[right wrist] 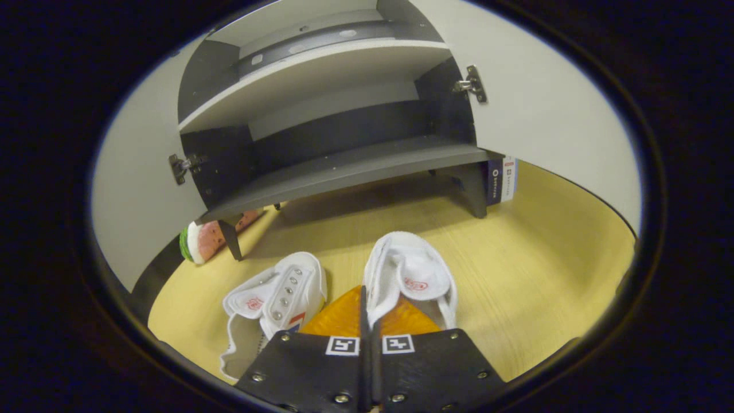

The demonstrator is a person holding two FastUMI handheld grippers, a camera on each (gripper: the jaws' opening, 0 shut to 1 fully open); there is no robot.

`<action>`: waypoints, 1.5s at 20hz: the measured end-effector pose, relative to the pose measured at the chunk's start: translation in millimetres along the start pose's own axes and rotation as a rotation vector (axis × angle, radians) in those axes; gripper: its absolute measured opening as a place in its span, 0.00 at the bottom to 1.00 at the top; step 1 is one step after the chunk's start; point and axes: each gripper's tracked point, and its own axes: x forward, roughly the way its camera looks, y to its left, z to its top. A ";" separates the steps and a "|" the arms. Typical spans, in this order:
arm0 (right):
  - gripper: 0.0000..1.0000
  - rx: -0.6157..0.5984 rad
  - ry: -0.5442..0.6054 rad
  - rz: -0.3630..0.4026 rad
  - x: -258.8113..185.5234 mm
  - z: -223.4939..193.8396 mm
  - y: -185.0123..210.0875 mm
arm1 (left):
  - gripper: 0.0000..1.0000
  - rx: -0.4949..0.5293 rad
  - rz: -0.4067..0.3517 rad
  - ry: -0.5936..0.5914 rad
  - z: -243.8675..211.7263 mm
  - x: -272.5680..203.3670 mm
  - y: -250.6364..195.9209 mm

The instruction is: Grab one shoe with the right hand and put it into the shoe cabinet, grab the other shoe with the left hand and put it into the shoe cabinet; then close the right door with the right hand and the left door with the left hand.

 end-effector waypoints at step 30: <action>0.01 -0.327 -0.453 0.185 -134.6 401.6 159.0 | 1.00 -0.047 -0.164 0.045 -28.2 18.5 -68.2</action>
